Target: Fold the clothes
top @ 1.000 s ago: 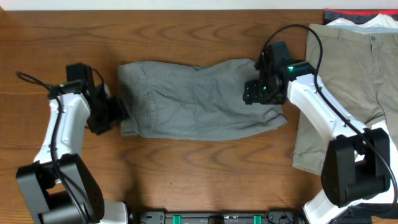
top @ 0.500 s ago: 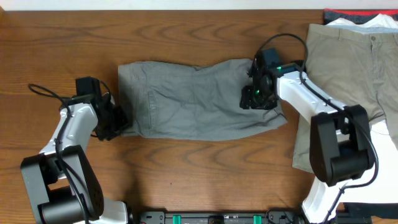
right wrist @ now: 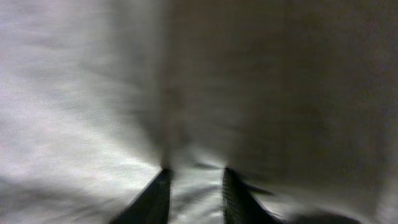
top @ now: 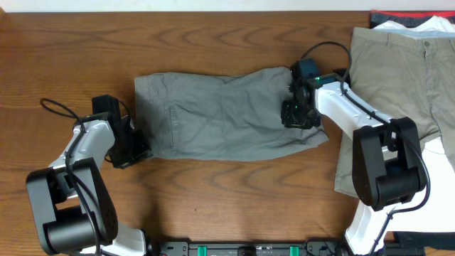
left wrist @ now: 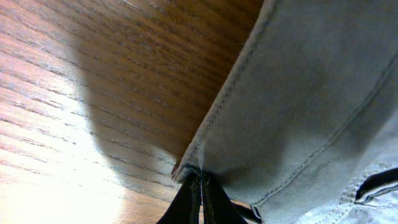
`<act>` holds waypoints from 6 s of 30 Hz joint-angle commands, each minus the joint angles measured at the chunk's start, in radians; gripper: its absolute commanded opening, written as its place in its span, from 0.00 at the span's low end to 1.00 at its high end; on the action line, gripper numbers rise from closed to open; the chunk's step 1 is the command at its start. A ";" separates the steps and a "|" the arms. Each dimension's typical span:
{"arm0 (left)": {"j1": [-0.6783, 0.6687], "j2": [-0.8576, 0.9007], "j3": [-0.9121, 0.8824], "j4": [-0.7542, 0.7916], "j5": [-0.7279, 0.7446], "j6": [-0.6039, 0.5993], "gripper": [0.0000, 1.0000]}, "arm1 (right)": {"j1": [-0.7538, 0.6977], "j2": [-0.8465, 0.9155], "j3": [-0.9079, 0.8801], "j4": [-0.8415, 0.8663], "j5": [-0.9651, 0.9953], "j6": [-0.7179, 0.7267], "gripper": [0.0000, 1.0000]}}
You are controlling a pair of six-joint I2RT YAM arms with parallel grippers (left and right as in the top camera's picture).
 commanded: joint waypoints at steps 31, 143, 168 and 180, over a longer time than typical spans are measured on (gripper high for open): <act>-0.303 0.017 0.245 0.272 0.208 0.156 0.06 | -0.001 -0.079 -0.002 0.438 -0.462 -0.109 0.13; -0.219 -0.012 -0.035 0.222 0.290 -0.048 0.60 | -0.156 0.018 -0.003 -0.101 -0.051 -0.175 0.12; -0.016 -0.052 -0.035 0.163 0.477 -0.088 0.58 | -0.148 -0.107 0.005 -0.009 -0.334 -0.410 0.25; -0.040 -0.005 -0.100 0.209 0.585 0.036 0.86 | -0.027 -0.121 -0.002 -0.030 -0.343 -0.410 0.34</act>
